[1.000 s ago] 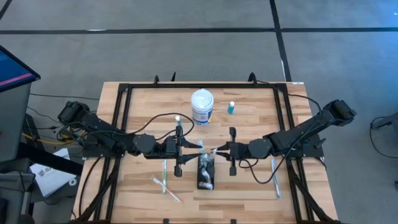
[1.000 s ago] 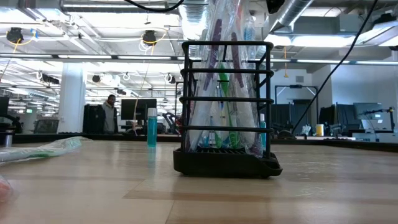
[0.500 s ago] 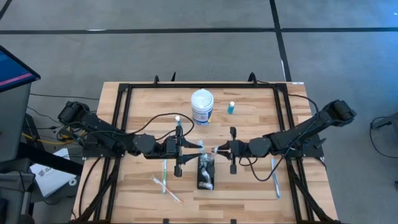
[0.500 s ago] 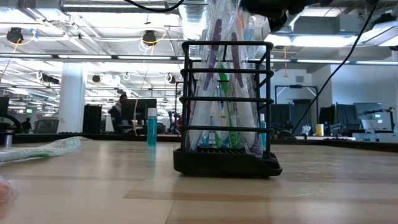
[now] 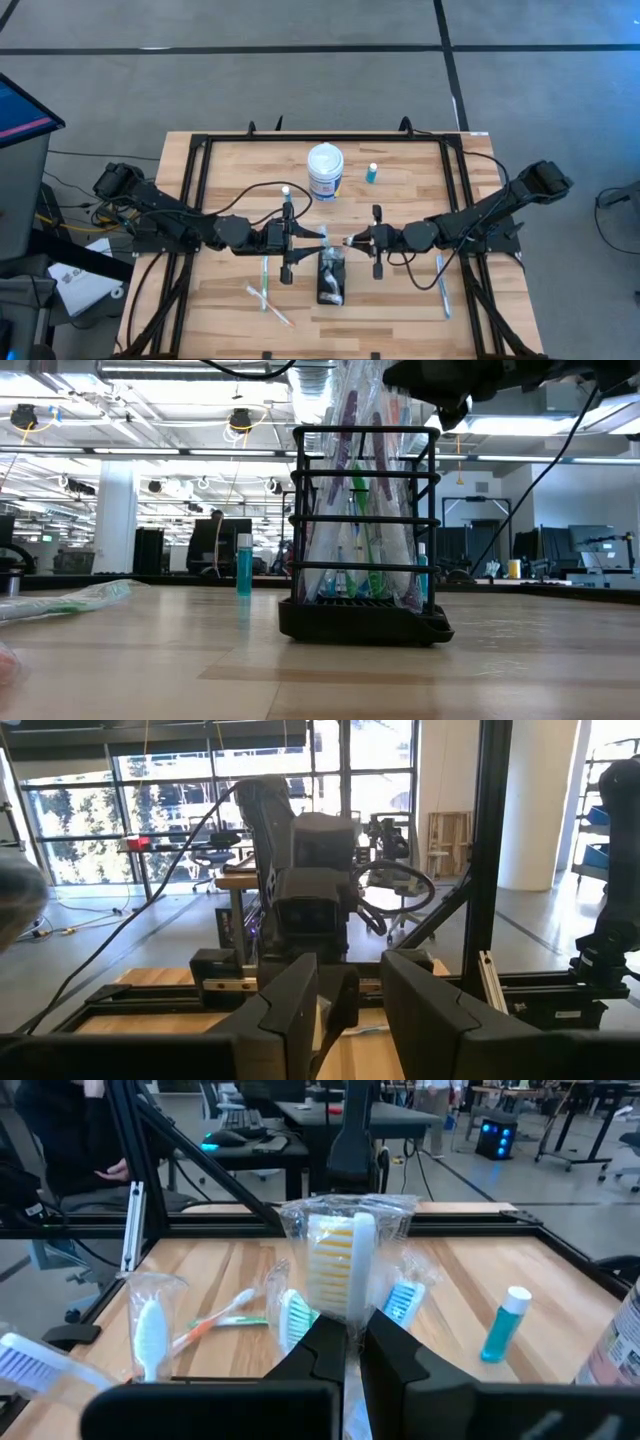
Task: Pick & Place toothbrushing station
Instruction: Put the top orange toothbrush into the black mesh organizer
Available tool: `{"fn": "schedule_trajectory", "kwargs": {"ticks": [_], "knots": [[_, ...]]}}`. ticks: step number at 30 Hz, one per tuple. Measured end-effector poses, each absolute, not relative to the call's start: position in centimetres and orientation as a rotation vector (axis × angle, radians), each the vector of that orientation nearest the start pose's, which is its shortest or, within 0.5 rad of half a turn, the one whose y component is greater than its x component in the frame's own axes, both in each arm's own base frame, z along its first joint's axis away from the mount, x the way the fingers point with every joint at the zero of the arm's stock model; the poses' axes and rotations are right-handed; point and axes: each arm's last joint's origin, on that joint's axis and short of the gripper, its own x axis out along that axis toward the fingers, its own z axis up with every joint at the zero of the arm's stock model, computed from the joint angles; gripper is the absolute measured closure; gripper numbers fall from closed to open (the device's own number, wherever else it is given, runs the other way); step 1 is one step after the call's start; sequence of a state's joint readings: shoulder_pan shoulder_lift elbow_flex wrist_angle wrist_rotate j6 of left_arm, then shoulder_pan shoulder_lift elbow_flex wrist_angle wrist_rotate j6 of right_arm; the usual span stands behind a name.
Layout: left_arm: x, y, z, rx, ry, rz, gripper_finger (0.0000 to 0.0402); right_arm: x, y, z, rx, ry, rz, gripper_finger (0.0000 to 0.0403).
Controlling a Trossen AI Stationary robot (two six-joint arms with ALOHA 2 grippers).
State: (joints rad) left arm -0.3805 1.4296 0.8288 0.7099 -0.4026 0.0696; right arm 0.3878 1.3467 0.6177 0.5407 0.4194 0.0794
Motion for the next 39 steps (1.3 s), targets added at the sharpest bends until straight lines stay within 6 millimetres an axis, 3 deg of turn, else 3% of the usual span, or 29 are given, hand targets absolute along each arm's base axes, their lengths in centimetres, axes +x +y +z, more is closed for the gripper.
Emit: {"fn": "schedule_trajectory", "kwargs": {"ticks": [9, 14, 30, 39], "knots": [[29.5, -10.6, 28.6, 0.028, -0.1, 0.026, 0.0294, 26.9, 9.7, 21.4, -0.001, 0.17, -0.022, 0.0391], [29.5, -10.6, 28.6, 0.029, -0.097, 0.026, 0.0294, 27.8, 9.6, 20.2, -0.015, 0.172, -0.012, 0.0366], [29.5, -10.6, 28.5, 0.034, -0.087, 0.025, 0.0294, 27.4, 9.4, 20.8, -0.007, 0.191, 0.067, 0.034], [29.5, -10.6, 28.4, 0.034, -0.085, 0.025, 0.0294, 27.5, 9.2, 20.8, 0.007, 0.197, 0.056, 0.0253]]}}
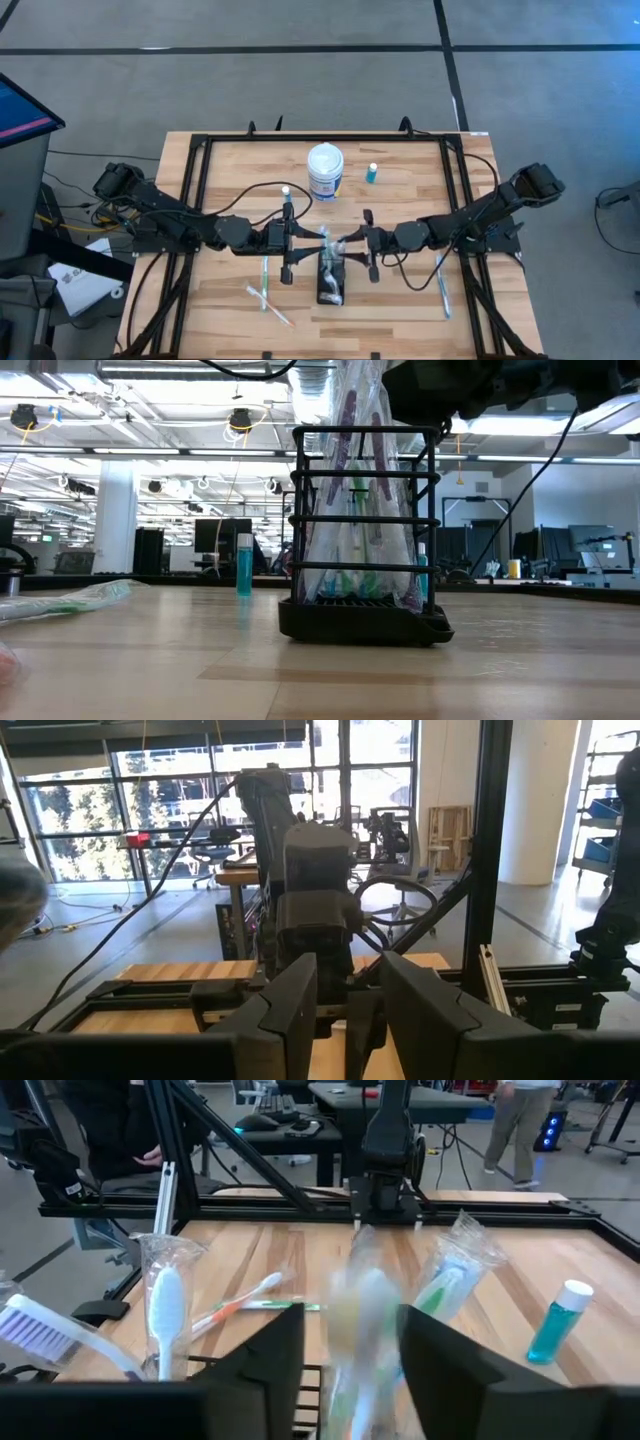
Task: Pick & Place toothbrushing station
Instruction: Put the top orange toothbrush into the black mesh organizer, then put the blue toothbrush into the black mesh organizer
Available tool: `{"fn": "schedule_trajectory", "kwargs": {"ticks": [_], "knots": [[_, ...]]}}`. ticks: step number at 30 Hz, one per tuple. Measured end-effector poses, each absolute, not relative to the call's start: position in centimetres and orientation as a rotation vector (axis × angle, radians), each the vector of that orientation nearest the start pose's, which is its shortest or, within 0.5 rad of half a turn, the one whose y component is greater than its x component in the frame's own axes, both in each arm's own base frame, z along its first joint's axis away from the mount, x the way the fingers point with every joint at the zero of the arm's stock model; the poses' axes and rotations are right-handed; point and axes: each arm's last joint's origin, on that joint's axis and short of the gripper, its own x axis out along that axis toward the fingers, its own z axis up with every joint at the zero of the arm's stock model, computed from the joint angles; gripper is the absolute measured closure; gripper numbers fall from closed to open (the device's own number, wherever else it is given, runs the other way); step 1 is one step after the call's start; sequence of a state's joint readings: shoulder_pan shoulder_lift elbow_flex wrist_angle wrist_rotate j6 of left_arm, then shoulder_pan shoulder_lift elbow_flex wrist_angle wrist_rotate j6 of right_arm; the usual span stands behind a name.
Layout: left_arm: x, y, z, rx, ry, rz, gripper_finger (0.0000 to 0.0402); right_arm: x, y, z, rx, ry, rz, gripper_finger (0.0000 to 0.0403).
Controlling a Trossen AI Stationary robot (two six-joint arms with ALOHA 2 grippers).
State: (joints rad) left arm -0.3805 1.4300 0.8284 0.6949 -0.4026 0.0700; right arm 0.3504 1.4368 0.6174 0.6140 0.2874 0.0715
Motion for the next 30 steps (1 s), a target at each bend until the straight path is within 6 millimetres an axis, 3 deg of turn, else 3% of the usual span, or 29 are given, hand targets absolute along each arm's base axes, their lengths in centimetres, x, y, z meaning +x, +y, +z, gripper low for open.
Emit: {"fn": "schedule_trajectory", "kwargs": {"ticks": [4, 8, 23, 30], "knots": [[29.5, -10.6, 28.4, 0.034, -0.085, 0.025, 0.0294, 27.3, 9.1, 21.1, -0.003, 0.185, 0.054, 0.0219], [29.5, -10.6, 28.4, 0.034, -0.085, 0.026, 0.0294, 26.9, 9.1, 21.7, -0.006, 0.176, 0.056, 0.0211], [29.5, -10.6, 28.4, 0.035, -0.084, 0.025, 0.0294, 23.6, 9.9, 23.7, 0.031, 0.268, 0.097, 0.0275], [29.5, -10.6, 28.4, 0.038, -0.077, 0.025, 0.0294, 21.4, 10.0, 23.2, 0.136, 0.449, 0.113, 0.0291]]}}
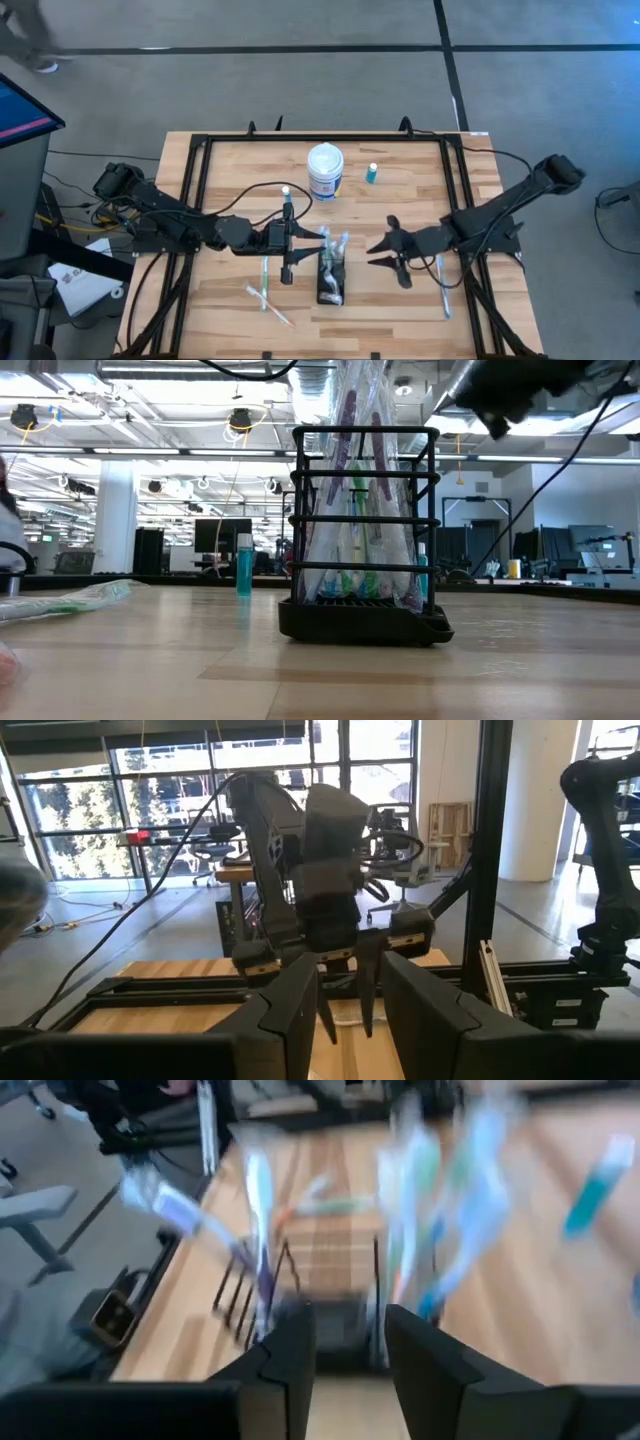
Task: Pick & Place toothbrushing station
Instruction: Put the blue toothbrush into the black mesh organizer
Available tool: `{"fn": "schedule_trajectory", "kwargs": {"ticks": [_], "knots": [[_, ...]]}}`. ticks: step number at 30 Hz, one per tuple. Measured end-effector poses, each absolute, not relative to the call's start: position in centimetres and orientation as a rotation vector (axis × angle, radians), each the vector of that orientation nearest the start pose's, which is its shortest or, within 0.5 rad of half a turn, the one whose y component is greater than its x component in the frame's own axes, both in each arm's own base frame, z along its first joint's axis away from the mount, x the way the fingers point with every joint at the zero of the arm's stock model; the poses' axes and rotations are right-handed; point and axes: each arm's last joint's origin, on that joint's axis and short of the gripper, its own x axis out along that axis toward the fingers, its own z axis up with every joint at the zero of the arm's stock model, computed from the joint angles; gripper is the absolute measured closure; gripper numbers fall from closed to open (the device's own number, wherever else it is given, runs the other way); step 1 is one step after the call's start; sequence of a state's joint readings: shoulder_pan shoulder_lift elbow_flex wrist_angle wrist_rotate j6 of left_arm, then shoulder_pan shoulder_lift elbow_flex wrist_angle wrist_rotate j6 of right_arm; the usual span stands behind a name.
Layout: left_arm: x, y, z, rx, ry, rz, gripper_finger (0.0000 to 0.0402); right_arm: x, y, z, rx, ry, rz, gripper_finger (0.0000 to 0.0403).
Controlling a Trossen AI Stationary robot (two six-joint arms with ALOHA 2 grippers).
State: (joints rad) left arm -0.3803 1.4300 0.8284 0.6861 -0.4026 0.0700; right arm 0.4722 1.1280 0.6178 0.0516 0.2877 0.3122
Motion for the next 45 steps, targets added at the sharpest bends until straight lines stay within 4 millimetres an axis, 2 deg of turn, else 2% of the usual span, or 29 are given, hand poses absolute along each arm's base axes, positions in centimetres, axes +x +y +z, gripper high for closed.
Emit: {"fn": "schedule_trajectory", "kwargs": {"ticks": [10, 24, 35, 45], "knots": [[29.5, -10.6, 28.3, 0.041, -0.07, 0.025, 0.0294, 18.4, 9.7, 21.7, 0.557, 0.764, -0.052, 0.0292], [29.5, -10.6, 28.2, 0.045, -0.06, 0.025, 0.0294, 15.6, 9.0, 19.6, 0.952, 1.169, -0.375, 0.0292], [29.5, -10.6, 27.6, 0.069, -0.003, 0.023, 0.0294, 13.6, 9.2, 19.0, 1.096, 1.343, -0.634, 0.0292], [29.5, -10.6, 27.6, 0.071, -0.002, 0.022, 0.0294, 12.3, 10.2, 18.1, 1.08, 1.429, -0.817, 0.0292]]}}
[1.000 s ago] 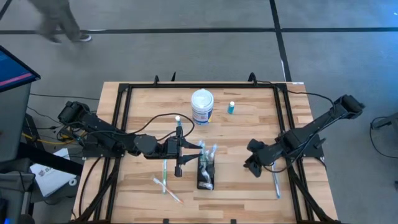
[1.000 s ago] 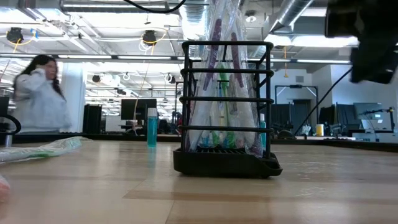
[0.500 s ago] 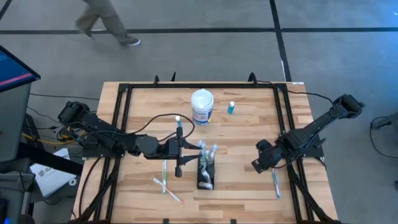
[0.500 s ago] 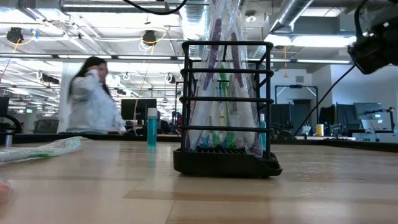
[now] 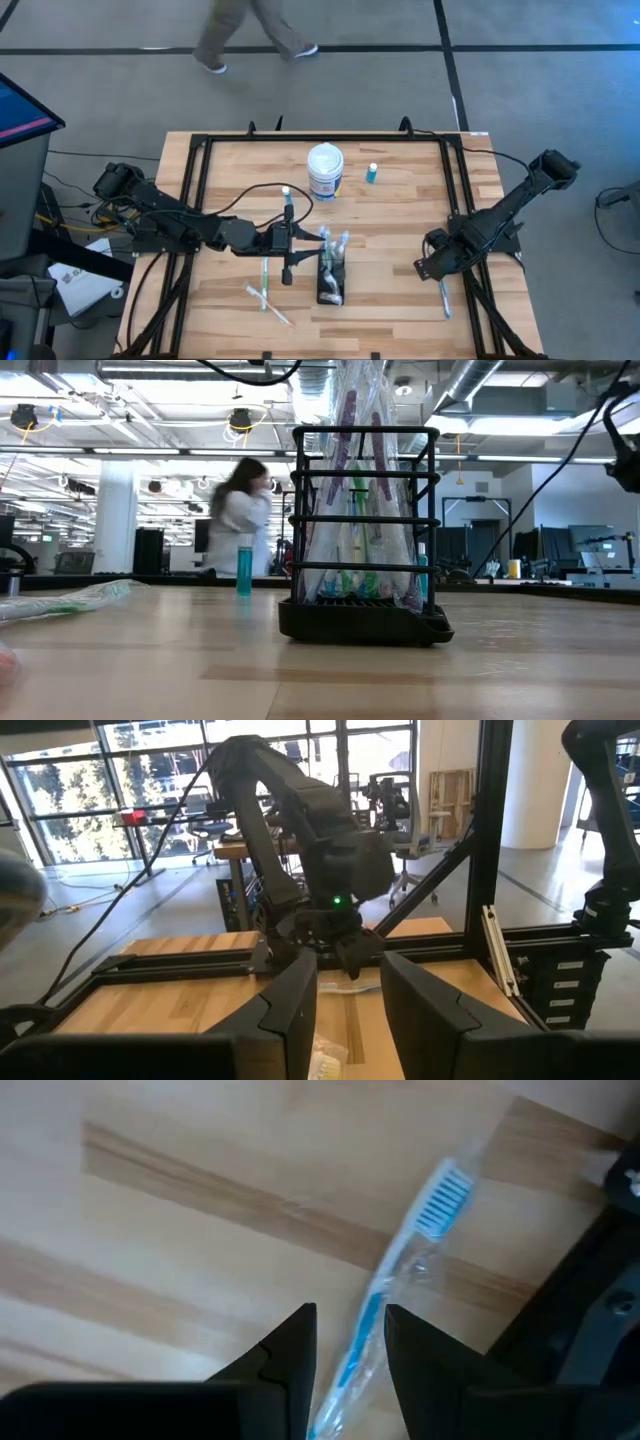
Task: Pick & Place toothbrushing station
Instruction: Put the blue toothbrush into the black mesh organizer
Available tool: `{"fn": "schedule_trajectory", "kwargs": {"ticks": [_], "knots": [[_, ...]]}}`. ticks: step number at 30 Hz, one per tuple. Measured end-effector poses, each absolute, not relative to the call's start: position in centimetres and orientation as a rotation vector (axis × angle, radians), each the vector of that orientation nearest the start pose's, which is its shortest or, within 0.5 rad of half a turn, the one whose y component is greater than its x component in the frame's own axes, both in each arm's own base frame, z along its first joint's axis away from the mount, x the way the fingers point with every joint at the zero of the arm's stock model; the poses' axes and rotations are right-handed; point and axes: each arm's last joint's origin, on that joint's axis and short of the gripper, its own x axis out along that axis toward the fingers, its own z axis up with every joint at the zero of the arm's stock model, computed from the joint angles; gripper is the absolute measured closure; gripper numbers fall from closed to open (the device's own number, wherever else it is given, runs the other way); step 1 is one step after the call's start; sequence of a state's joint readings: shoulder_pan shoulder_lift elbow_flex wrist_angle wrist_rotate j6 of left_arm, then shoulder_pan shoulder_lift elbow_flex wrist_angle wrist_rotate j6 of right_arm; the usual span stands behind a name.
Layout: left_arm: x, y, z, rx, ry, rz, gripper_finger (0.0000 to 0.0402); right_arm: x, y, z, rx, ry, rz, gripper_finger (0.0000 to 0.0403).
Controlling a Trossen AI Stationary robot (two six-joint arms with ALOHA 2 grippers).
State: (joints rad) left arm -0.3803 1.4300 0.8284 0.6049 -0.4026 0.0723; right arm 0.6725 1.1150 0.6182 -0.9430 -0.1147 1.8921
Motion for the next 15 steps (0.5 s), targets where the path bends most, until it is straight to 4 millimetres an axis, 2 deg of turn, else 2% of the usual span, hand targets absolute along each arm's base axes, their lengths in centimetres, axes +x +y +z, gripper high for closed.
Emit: {"fn": "schedule_trajectory", "kwargs": {"ticks": [15], "knots": [[29.5, -10.6, 27.5, 0.073, 0.005, 0.023, 0.0294, 12.6, 11.6, 15.9, 0.964, 1.498, -0.934, 0.0292]]}}
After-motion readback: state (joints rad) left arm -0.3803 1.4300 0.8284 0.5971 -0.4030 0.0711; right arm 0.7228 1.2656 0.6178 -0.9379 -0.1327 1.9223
